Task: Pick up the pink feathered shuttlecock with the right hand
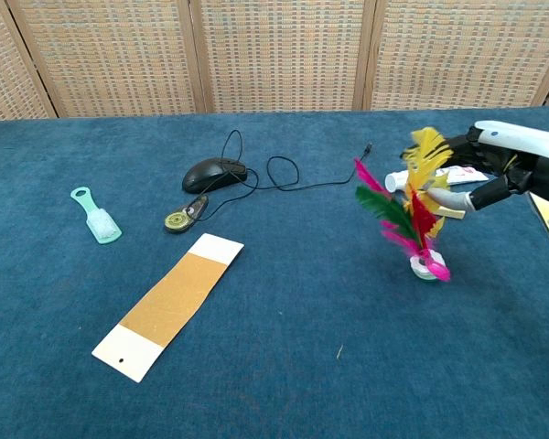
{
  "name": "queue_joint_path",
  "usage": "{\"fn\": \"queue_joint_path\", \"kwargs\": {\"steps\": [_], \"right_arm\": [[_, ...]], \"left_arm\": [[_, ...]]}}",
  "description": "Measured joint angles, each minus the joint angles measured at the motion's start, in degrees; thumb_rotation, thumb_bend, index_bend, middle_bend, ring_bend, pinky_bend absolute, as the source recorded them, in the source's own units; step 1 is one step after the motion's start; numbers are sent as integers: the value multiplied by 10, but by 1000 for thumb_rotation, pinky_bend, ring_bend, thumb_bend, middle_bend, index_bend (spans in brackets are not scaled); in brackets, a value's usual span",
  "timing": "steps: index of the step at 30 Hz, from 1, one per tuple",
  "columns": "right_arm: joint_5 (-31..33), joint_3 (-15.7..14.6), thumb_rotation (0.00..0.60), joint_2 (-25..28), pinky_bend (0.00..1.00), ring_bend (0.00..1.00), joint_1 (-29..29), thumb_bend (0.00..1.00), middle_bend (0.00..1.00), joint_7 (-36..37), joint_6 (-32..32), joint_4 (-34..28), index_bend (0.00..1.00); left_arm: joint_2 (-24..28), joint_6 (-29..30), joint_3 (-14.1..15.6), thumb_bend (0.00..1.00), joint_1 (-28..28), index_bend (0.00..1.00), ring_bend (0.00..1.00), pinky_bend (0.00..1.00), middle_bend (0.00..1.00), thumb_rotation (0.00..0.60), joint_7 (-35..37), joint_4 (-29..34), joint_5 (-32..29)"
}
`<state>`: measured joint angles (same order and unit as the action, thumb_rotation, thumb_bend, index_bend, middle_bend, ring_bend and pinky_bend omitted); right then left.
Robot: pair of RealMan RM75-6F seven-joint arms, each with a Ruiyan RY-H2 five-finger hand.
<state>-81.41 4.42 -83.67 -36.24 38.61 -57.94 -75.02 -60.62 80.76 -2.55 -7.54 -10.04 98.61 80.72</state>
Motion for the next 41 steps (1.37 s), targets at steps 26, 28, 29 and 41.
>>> {"fn": "queue_joint_path", "kwargs": {"steps": [26,28,29,41], "right_arm": [[-60,-6,600,46,0,0,54,0,0,174,-74,69,0],[-58,-5,600,59,0,0,65,0,0,162,-93,50,0],[-58,-6,600,69,0,0,73,0,0,149,-105,38,0],[-41,-21,600,115,0,0,163,0,0,-227,-214,-46,0]], "left_arm": [[4,2,3,0,2,0,0,0,0,600,11,2,7],[6,6,3,0,4,0,0,0,0,600,14,2,10],[6,7,3,0,4,0,0,0,0,600,15,2,12],[-8,41,8,0,15,0,0,0,0,600,18,-13,46]]}}
